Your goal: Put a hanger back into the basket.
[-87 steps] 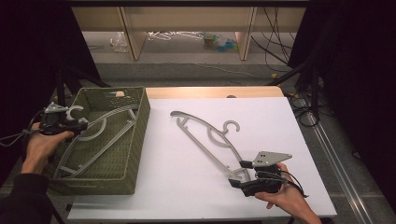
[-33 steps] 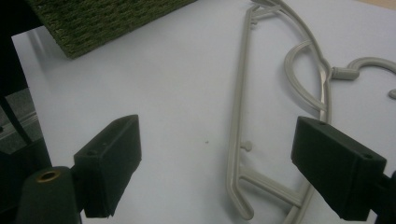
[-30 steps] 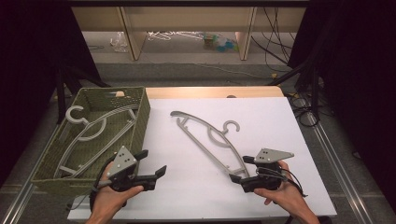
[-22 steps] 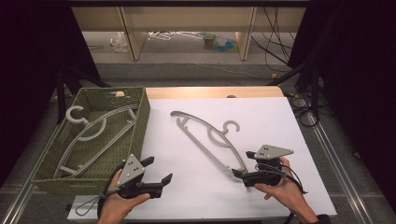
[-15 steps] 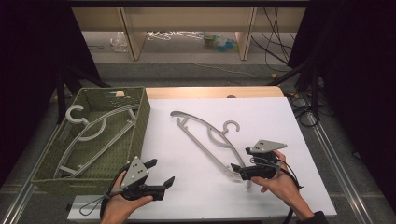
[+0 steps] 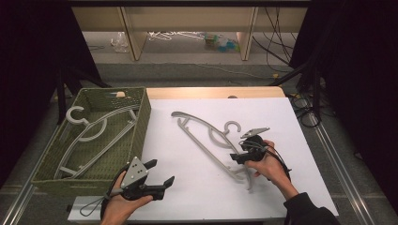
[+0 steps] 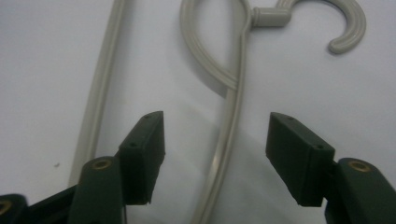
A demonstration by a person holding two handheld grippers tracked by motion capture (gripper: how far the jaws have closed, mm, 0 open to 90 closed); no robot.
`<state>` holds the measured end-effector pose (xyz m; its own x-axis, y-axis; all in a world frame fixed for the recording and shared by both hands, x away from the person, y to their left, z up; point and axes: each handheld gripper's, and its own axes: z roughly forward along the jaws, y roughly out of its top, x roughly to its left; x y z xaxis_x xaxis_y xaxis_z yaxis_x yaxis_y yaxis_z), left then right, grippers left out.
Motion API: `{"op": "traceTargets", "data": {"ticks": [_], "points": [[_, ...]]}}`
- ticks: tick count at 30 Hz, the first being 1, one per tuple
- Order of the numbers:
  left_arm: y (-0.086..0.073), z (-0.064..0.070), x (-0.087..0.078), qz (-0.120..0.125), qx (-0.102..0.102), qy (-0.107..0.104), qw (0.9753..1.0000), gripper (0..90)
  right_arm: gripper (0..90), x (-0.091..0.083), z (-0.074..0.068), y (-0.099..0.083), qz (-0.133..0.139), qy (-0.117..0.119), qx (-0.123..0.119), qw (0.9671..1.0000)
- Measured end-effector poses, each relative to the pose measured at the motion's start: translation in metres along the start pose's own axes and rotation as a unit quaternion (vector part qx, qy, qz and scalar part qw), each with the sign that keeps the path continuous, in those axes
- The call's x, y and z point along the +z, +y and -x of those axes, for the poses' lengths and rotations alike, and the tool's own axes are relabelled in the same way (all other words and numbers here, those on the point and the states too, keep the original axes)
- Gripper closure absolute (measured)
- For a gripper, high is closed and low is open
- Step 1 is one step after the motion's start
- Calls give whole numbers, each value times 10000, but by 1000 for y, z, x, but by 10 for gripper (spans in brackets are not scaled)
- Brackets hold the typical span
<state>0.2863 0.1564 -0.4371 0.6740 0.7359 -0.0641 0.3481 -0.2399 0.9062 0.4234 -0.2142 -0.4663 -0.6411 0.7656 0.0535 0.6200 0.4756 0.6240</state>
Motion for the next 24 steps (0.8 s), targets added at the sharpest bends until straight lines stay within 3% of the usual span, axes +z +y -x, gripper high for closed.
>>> {"op": "traceTargets", "data": {"ticks": [2,4,6,9,12,15,24], "points": [[0,0,0,-7,0,9,10000,182,429,4,2,3,-70,-59,-46,9999],[0,0,0,-9,-13,-3,10000,182,464,7,3,6,-135,-29,53,9999],[0,0,1,-13,-10,-13,10000,182,494,12,3,9,-173,-39,-75,9998],[-1,0,1,-33,15,-32,10000,182,582,16,3,13,-483,-42,-30,9988],[-1,0,1,-51,14,-49,10000,182,642,18,5,16,-542,-69,-143,9984],[-2,0,2,-54,6,-54,10000,184,679,19,7,17,-597,-52,-24,9982],[-3,-1,4,-67,0,-65,10000,188,697,22,6,25,-859,-136,-118,9961]]}}
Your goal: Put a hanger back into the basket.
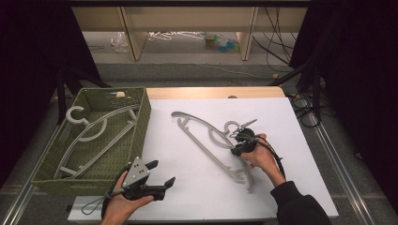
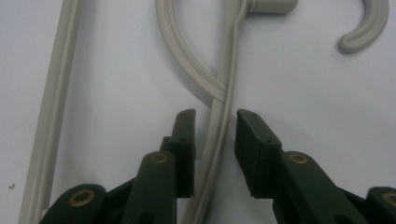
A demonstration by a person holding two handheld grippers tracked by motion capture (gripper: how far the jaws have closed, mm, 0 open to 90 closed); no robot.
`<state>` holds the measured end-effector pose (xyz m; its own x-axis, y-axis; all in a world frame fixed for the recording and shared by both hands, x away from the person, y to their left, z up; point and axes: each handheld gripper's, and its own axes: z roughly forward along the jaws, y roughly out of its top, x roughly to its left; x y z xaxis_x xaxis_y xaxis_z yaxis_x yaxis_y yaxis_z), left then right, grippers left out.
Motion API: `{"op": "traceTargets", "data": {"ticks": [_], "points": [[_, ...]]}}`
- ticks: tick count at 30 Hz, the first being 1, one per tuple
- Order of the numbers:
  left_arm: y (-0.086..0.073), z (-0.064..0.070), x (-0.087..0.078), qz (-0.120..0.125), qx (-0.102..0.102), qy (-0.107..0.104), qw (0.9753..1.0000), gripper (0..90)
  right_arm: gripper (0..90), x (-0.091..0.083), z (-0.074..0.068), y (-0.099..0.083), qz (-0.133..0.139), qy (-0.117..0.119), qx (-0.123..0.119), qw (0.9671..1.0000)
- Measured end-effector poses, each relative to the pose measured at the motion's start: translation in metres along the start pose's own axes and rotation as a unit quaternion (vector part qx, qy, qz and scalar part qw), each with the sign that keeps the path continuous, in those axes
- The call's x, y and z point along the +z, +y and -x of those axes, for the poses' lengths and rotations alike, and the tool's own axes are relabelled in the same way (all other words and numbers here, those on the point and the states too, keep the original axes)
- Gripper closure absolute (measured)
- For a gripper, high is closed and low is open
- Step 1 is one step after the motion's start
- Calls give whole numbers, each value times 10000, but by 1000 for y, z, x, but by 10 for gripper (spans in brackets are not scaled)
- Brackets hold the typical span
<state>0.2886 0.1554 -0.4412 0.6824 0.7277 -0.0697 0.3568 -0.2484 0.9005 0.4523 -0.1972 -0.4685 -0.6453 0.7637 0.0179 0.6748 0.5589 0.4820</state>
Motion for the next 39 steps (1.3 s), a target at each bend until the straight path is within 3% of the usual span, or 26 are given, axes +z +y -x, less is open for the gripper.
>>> {"op": "traceTargets", "data": {"ticks": [7,24,34,39], "points": [[0,-1,-1,-7,23,39,10000,191,740,0,-2,6,-215,-98,-51,9997],[0,-2,-2,-13,81,8,10000,196,782,1,-3,10,-364,-121,27,9993],[1,-1,-2,-15,71,-21,10000,198,821,0,-4,11,-345,-165,-330,9987],[2,-2,-2,-29,81,-27,10000,198,821,-2,-5,10,-372,-130,-649,9971]]}}
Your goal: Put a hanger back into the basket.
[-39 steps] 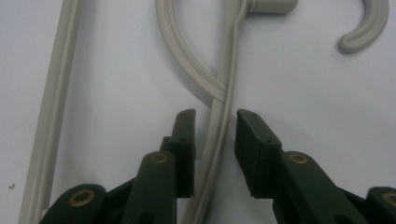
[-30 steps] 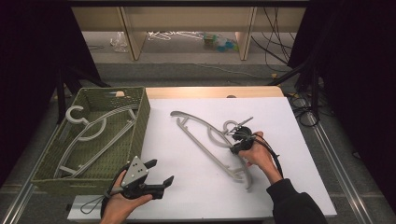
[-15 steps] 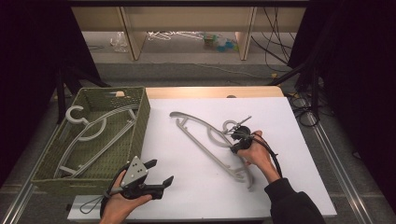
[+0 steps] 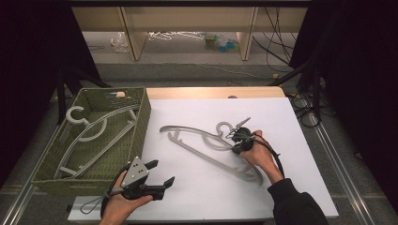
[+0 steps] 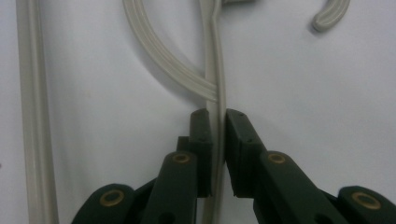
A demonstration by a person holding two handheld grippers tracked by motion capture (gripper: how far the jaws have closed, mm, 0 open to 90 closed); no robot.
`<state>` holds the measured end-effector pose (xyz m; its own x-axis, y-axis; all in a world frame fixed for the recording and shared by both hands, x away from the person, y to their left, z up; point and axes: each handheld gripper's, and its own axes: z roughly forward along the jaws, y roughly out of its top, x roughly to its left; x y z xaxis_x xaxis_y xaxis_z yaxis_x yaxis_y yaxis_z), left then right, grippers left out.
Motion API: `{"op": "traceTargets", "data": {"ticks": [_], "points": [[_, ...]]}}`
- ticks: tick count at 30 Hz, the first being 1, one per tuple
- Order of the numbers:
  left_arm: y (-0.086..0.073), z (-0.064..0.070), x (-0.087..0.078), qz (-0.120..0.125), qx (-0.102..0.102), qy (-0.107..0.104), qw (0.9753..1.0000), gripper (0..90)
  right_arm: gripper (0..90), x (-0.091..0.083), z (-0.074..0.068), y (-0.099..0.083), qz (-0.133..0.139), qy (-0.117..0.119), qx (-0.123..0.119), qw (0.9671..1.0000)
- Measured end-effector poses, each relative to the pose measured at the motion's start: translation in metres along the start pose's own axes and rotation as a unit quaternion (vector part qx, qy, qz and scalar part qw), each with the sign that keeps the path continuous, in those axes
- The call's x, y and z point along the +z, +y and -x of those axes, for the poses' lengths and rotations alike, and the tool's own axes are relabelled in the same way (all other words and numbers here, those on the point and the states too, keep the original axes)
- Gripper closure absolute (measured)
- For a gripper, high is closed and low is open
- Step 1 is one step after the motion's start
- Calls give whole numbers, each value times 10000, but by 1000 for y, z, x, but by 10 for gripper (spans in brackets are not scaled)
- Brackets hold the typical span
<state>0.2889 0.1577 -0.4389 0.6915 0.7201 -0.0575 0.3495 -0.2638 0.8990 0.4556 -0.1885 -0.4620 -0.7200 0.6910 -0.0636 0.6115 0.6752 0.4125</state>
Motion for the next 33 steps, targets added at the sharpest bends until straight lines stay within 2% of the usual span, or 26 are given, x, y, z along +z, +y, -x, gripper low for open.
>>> {"op": "traceTargets", "data": {"ticks": [7,13,15,16,19,23,26,33], "points": [[0,0,-1,-10,11,-10,10000,197,821,-16,-5,-4,101,-29,-546,9985],[1,-1,0,17,-15,-66,10000,197,821,-37,-12,-9,250,-243,-954,9948],[6,-2,-1,72,-2,-106,9999,196,821,-44,-15,-11,337,-251,-1083,9932],[9,-2,-2,83,2,-44,10000,196,821,-47,-17,-11,392,-277,-1133,9924],[18,-3,-3,214,-127,-170,9995,193,821,-55,-26,-13,464,-310,-1252,9906],[25,-4,-1,142,-25,-173,9997,193,821,-63,-36,-14,559,-372,-1473,9868],[29,-6,5,47,63,-258,9996,195,821,-68,-43,-16,597,-430,-1578,9847],[44,-8,27,-140,120,-389,9991,212,820,-79,-54,-21,717,-440,-1755,9809]]}}
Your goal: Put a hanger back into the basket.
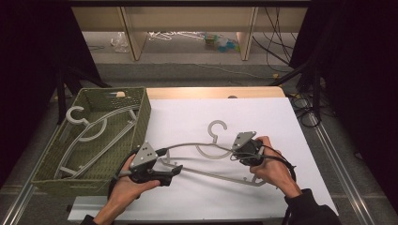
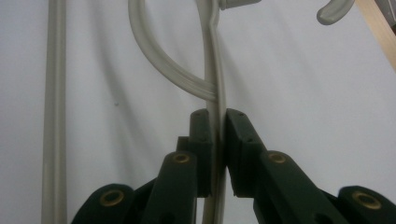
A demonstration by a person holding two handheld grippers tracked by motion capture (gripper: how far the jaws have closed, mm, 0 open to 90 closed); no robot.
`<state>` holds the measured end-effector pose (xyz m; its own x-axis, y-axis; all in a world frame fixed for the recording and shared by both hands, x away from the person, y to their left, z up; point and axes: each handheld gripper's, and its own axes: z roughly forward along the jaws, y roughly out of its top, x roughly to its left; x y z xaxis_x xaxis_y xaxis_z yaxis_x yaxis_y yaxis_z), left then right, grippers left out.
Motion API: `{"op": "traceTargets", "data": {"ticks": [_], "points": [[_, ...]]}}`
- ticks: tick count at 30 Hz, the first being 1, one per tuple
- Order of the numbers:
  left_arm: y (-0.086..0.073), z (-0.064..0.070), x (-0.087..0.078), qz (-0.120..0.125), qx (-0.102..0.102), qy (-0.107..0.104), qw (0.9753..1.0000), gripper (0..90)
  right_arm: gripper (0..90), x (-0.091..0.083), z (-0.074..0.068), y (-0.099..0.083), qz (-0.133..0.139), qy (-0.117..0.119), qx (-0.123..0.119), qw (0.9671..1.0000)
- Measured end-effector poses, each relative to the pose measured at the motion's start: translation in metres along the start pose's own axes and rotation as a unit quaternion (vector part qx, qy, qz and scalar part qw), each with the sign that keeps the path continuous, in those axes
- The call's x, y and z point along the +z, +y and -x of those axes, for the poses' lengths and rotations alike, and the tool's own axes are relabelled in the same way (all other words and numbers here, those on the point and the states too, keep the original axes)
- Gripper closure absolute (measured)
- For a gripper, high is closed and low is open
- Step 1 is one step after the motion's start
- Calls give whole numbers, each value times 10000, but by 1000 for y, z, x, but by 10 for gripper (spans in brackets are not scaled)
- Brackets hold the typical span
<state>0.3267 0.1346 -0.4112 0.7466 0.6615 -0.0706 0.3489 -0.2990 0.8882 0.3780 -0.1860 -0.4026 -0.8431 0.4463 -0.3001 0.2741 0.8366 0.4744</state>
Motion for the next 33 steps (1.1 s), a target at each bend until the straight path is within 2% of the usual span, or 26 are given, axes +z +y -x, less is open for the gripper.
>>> {"op": "traceTargets", "data": {"ticks": [2,4,6,8,10,12,14,15,18,19,22,23,26,27,28,29,31,33], "points": [[6,-1,7,-75,123,-21,9999,215,821,-3,-3,0,32,-42,-56,10000],[10,-2,15,-136,45,-46,9999,216,820,-8,-6,0,90,-83,-102,9999],[15,-2,22,-161,41,-81,9998,215,820,-12,-10,1,144,-158,-166,9996],[19,-3,29,-226,119,-104,9996,214,820,-16,-13,2,174,-203,-210,9994],[21,-3,34,-221,67,-150,9996,219,820,-19,-16,3,207,-224,-260,9992],[23,-3,36,-290,108,-129,9994,221,820,-22,-20,4,254,-254,-308,9989],[25,-2,39,-335,70,-191,9992,227,820,-25,-24,5,281,-239,-367,9986],[25,-3,40,-350,136,-245,9990,231,820,-26,-25,6,310,-211,-430,9984],[28,-3,45,-450,155,-391,9981,234,820,-30,-30,7,350,-254,-531,9976],[28,-3,47,-433,155,-332,9984,234,820,-31,-31,8,370,-248,-579,9973],[28,-4,52,-519,146,-433,9976,255,820,-34,-35,8,388,-230,-633,9970],[29,-4,54,-534,164,-408,9976,263,820,-35,-36,7,413,-215,-691,9965],[28,-4,58,-637,218,-534,9963,303,819,-37,-39,6,422,-198,-725,9963],[28,-5,58,-686,322,-614,9952,309,820,-37,-40,6,417,-172,-737,9963],[28,-3,59,-723,277,-662,9948,321,819,-37,-40,6,432,-193,-772,9959],[28,-2,61,-732,316,-730,9941,345,819,-38,-41,6,423,-150,-791,9959],[27,-1,63,-816,396,-756,9930,365,819,-37,-42,6,477,-183,-886,9948],[26,-1,65,-870,493,-859,9913,427,819,-37,-43,6,465,-118,-907,9947]]}}
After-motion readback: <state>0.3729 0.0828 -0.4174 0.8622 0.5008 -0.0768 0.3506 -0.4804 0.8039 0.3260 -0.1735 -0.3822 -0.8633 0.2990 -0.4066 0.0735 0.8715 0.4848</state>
